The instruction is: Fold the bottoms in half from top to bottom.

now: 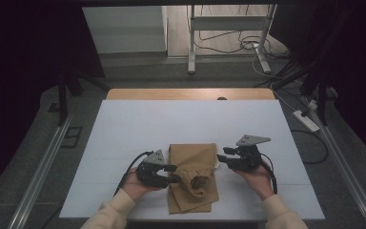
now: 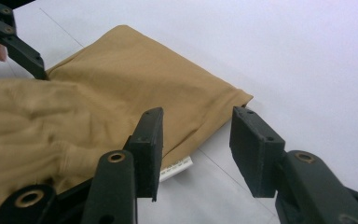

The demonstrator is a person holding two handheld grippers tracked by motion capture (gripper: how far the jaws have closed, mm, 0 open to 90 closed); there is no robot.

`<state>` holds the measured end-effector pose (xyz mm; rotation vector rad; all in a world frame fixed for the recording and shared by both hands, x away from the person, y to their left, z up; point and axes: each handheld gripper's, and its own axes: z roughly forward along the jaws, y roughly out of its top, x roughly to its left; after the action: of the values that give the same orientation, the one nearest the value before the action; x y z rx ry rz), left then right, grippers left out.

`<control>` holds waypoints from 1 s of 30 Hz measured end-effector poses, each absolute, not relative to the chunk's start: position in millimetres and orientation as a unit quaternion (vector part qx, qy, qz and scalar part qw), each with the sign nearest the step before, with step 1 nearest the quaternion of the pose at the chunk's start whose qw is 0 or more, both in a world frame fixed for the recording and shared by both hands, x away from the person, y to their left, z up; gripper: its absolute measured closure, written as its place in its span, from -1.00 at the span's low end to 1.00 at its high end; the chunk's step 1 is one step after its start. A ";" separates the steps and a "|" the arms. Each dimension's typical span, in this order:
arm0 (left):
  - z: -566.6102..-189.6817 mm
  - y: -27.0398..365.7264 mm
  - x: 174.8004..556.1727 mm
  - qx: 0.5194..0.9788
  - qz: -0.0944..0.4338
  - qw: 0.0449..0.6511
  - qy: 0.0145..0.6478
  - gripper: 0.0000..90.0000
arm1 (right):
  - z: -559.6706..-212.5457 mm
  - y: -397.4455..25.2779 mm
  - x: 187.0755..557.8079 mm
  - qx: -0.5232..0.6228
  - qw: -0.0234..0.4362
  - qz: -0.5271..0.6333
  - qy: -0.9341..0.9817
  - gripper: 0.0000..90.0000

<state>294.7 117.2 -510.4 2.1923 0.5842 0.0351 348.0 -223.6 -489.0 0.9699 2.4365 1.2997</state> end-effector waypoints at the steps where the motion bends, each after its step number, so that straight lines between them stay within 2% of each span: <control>1: -509.5 119.0 293.3 0.873 0.012 0.427 0.236 0.02 | -489.1 -223.5 348.0 0.329 0.106 0.442 0.828 0.21; 9: -506.2 129.4 294.9 0.858 0.020 0.442 0.263 -0.10 | -489.8 -221.7 348.3 0.328 0.106 0.441 0.829 0.20; 20: -508.3 134.0 303.2 0.850 0.047 0.430 0.300 -0.22 | -492.3 -218.7 348.4 0.324 0.098 0.436 0.834 0.17; 30: -510.7 145.3 310.9 0.842 0.054 0.425 0.327 -0.26 | -494.8 -217.0 346.4 0.322 0.088 0.433 0.837 0.05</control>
<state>310.9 145.3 -510.7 2.1060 0.8176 0.1355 346.4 -217.0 -494.8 0.9594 2.4906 1.2900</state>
